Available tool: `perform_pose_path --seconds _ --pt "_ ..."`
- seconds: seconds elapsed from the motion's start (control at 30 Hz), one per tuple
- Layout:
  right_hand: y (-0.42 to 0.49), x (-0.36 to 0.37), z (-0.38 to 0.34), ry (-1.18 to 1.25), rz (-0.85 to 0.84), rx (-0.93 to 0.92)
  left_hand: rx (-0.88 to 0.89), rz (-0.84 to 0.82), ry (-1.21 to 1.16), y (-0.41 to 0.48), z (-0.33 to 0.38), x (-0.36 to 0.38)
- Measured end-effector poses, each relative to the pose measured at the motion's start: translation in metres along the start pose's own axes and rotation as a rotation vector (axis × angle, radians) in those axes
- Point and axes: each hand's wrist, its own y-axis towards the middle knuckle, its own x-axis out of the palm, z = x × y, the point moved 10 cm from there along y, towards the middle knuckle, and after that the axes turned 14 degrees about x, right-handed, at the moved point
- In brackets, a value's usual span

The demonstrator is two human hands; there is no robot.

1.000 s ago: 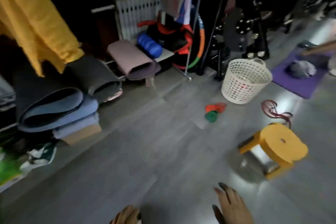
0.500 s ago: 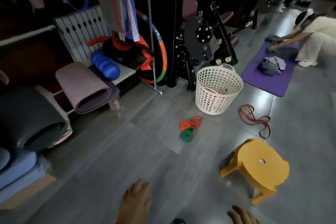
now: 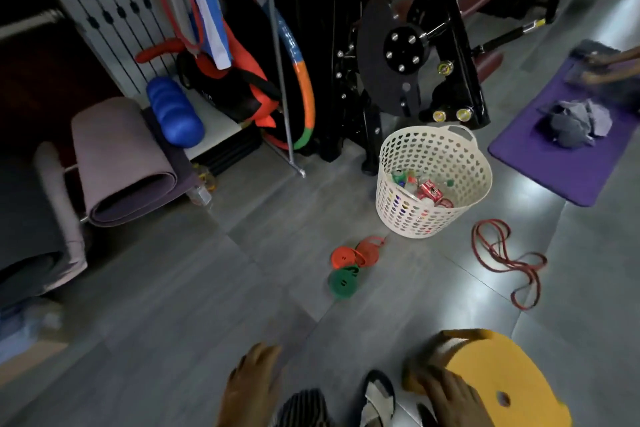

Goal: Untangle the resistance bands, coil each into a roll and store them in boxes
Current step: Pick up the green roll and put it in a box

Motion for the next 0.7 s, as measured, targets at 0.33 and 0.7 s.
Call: perform_pose_path --seconds 0.33,0.7 --pt "0.203 0.027 -0.018 -0.075 -0.222 -0.121 -0.256 -0.172 -0.222 0.109 -0.028 0.041" --pt "0.354 0.209 0.028 0.018 -0.460 -0.012 -0.395 -0.124 -0.459 0.340 -0.092 0.129"
